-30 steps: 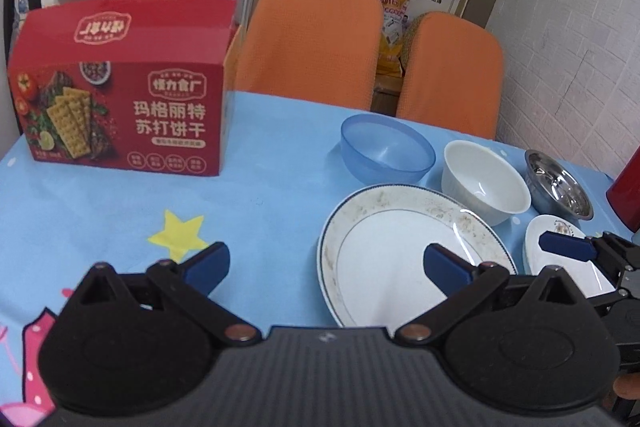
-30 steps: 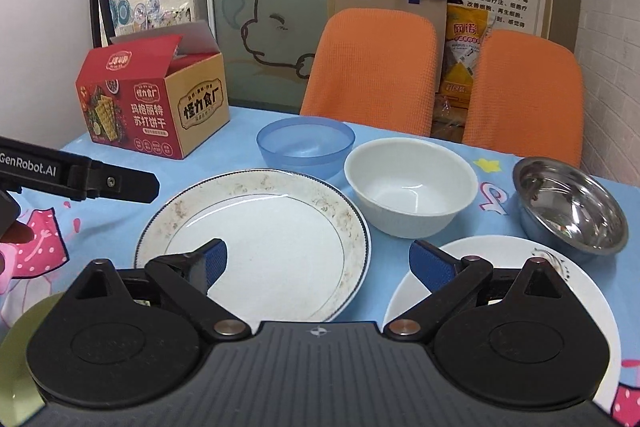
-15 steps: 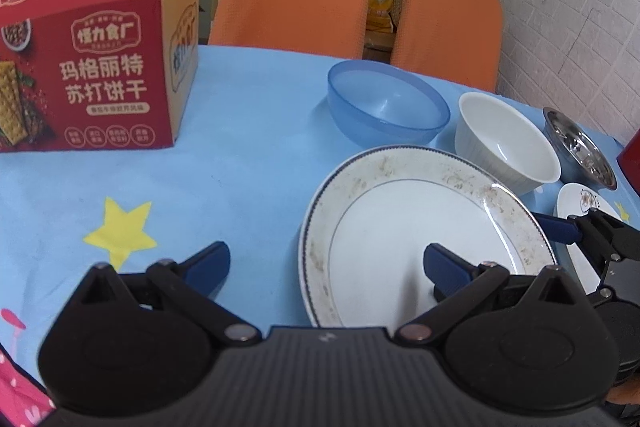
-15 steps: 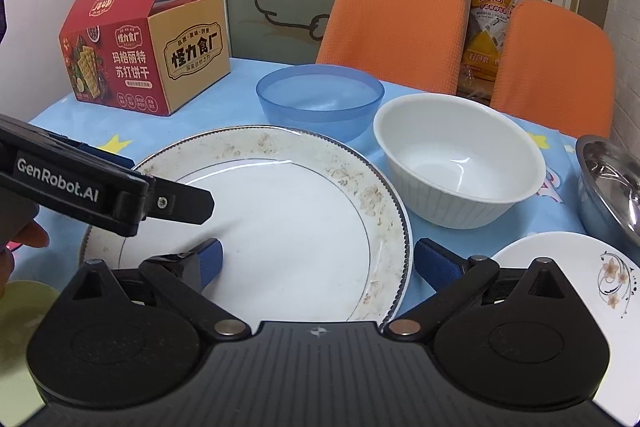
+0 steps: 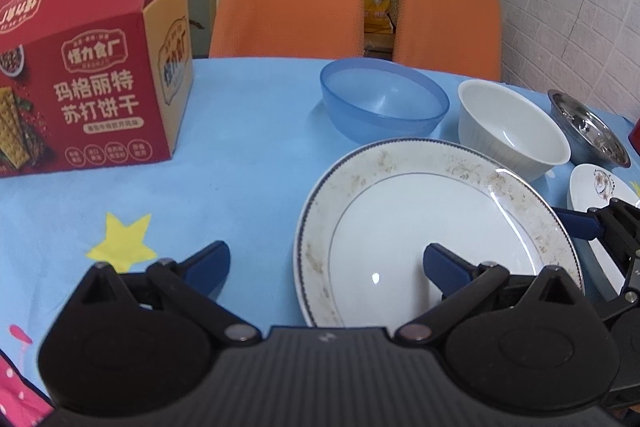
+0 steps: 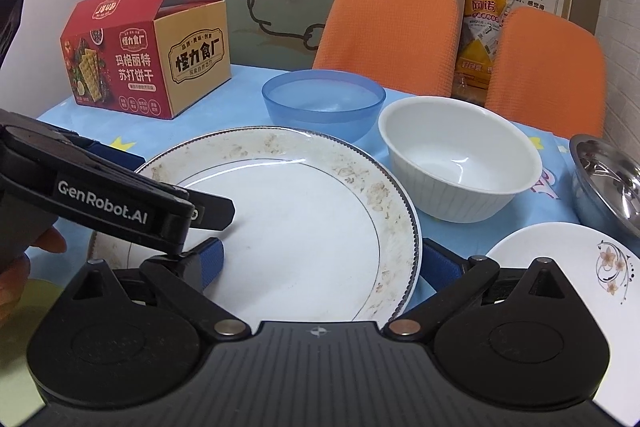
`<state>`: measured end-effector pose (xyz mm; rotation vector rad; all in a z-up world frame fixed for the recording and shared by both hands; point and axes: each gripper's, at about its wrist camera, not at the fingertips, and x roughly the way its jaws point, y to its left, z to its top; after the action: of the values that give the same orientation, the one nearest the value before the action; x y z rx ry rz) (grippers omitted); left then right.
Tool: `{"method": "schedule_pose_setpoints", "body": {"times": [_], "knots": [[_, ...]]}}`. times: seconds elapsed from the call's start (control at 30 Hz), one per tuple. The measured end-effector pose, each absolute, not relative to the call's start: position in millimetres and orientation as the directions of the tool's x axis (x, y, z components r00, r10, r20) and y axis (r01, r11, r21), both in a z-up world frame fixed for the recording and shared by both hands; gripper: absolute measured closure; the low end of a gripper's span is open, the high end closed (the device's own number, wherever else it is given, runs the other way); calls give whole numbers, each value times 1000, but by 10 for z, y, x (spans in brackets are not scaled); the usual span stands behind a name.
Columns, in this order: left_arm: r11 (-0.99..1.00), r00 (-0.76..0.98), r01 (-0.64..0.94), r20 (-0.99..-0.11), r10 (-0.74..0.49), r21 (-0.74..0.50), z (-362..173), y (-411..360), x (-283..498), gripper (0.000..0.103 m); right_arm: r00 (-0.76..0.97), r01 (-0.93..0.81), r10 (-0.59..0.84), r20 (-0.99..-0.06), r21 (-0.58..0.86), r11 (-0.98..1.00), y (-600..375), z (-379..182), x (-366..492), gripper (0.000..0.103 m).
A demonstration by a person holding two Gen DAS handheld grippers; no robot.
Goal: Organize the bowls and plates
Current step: 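Close both grippers on the rim of the gold-rimmed white plate, then lift the gold-rimmed plate and lower it onto the green plate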
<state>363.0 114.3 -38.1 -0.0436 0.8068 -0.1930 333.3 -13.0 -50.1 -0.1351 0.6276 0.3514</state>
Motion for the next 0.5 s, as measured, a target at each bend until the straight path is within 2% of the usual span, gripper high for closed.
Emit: {"method": "schedule_pose_setpoints", "body": {"times": [0.07, 0.1, 0.2, 0.33, 0.5], "knots": [[978, 673, 182, -712, -201, -104, -374, 1071, 3619, 13, 759, -355, 281, -587, -12, 935, -122, -486, 3297, 0], [973, 672, 197, -706, -221, -117, -346, 1034, 3601, 24, 751, -366, 302, -587, 11, 931, -120, -474, 3292, 0], [982, 648, 146, -739, -184, -118, -319, 1023, 3653, 24, 747, -366, 302, -592, 13, 930, -81, -434, 3274, 0], [975, 634, 134, -741, -222, -178, -258, 1112, 3676, 25, 725, -378, 335, -602, 59, 924, -139, -363, 3281, 0], [980, 654, 133, -730, -199, -148, -144, 1094, 3621, 25, 745, -368, 321, -584, 41, 929, -89, -273, 3209, 0]]}}
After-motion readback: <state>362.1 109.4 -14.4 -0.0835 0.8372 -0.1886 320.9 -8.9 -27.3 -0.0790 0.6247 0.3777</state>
